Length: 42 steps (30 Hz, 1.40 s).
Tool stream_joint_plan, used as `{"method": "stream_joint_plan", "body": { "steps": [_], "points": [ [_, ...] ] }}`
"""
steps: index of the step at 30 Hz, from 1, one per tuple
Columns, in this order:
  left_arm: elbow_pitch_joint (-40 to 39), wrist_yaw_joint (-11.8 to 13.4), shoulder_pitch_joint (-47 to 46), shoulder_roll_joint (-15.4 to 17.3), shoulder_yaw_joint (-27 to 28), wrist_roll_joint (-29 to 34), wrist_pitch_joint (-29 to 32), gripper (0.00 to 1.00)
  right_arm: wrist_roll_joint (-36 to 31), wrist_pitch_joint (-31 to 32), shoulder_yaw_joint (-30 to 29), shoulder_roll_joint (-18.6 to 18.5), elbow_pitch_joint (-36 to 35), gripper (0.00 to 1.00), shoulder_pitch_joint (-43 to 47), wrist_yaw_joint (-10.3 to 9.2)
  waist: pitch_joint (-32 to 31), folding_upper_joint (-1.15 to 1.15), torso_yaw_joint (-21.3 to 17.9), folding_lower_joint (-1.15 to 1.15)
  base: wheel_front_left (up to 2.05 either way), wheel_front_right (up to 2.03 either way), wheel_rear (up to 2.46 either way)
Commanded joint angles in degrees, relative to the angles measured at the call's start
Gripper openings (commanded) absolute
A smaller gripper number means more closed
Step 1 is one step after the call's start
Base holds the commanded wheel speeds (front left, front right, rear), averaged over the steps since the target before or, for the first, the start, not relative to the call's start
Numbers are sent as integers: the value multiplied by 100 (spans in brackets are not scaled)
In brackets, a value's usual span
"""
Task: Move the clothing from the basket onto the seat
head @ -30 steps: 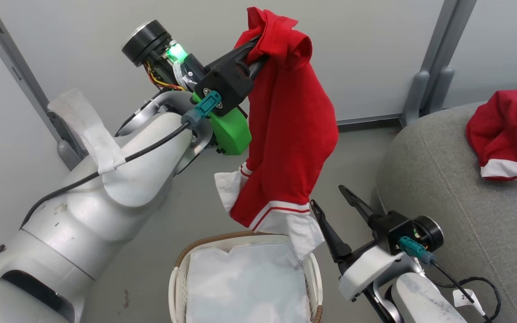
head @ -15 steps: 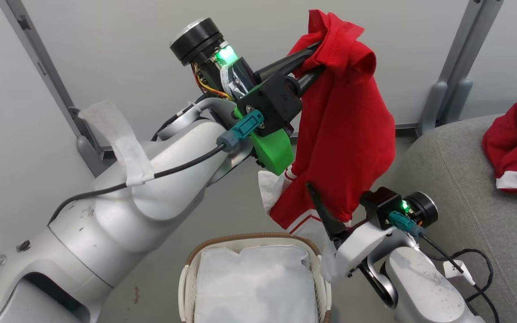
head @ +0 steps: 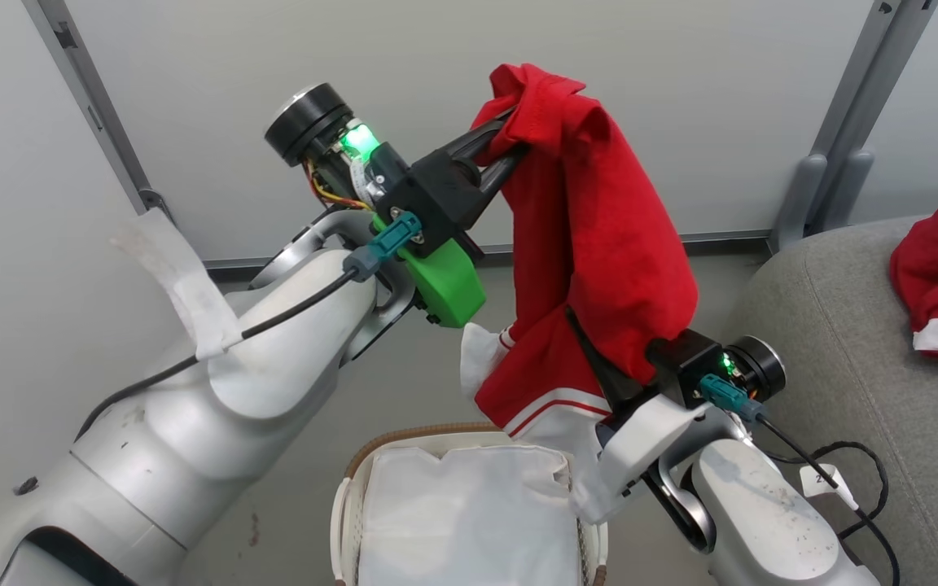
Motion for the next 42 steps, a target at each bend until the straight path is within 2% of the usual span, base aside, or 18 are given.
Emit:
{"method": "stream_joint_plan", "body": {
  "steps": [1,3,4,5,6,13,22,30,42],
  "points": [
    [61,30,130,46,80,-89,0,0,55,-14,12,-22,-57,0,88,-6,2,0,-10,0,0,0,0],
    [129,40,286,23,228,-224,-1,0,97,-14,-41,-25,-139,0,112,-6,3,0,-21,0,0,0,0],
    [187,38,379,23,308,-284,0,29,124,-14,-72,-23,-184,0,152,-6,4,0,-28,0,0,0,0],
    [233,37,433,49,355,-307,0,69,136,-14,-87,-23,-221,0,188,-6,5,0,-36,0,0,0,0],
    [297,35,507,86,403,-315,0,100,141,-14,-99,-22,-262,0,227,-6,6,0,-46,0,0,0,0],
    [633,48,1115,82,685,-446,2,100,108,-14,-322,-23,-547,0,367,-6,12,0,-89,0,0,0,0],
    [607,2,2271,-142,1266,-678,2,100,-45,-15,-654,-21,-812,0,538,-6,35,0,-106,0,0,0,0],
    [420,-42,3178,-349,1641,-567,2,100,-124,-14,-862,-21,-908,0,713,-6,71,0,-138,0,0,0,0],
    [218,-47,4014,-579,2121,-317,2,100,-182,-14,-1016,-21,-884,0,874,-6,125,0,-247,0,0,0,0]
  ]
}}
